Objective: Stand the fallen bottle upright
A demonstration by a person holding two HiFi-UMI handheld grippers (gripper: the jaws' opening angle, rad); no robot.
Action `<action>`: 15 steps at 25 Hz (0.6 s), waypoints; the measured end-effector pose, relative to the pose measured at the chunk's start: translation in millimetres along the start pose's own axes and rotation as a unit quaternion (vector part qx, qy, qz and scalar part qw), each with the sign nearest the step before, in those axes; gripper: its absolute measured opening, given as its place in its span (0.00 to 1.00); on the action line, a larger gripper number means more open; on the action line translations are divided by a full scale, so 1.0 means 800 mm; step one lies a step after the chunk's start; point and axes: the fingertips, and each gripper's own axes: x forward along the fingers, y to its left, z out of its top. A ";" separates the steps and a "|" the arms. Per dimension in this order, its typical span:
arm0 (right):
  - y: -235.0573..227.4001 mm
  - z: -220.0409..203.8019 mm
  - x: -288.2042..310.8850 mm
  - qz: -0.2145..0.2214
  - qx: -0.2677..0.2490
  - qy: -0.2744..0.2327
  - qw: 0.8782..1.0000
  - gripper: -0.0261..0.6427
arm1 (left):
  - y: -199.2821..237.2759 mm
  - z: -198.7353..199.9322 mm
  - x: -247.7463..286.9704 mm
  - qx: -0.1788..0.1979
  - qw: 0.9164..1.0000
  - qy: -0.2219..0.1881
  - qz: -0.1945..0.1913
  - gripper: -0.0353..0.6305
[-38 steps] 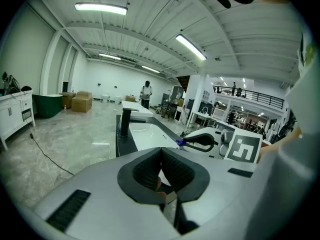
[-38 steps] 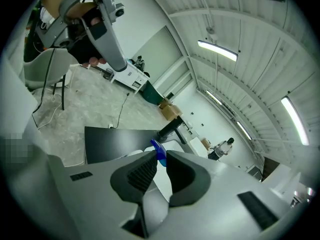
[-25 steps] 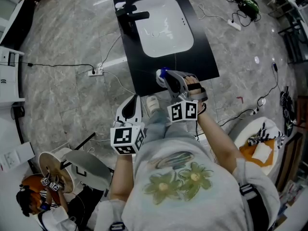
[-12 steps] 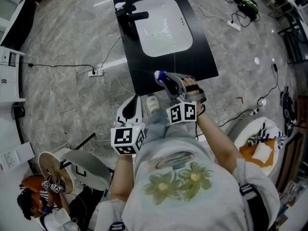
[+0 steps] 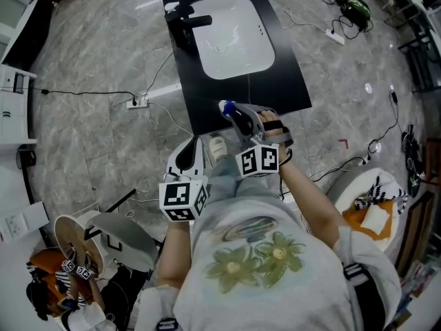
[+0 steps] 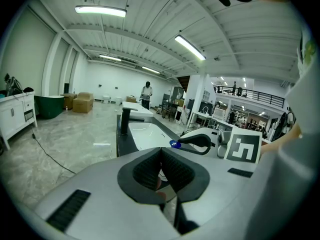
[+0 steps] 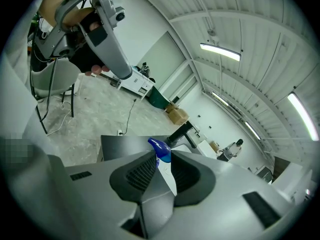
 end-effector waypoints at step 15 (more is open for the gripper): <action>0.006 -0.011 -0.025 0.008 0.051 0.006 0.999 0.15 | -0.016 0.000 -0.005 0.007 1.000 0.003 -0.005 0.08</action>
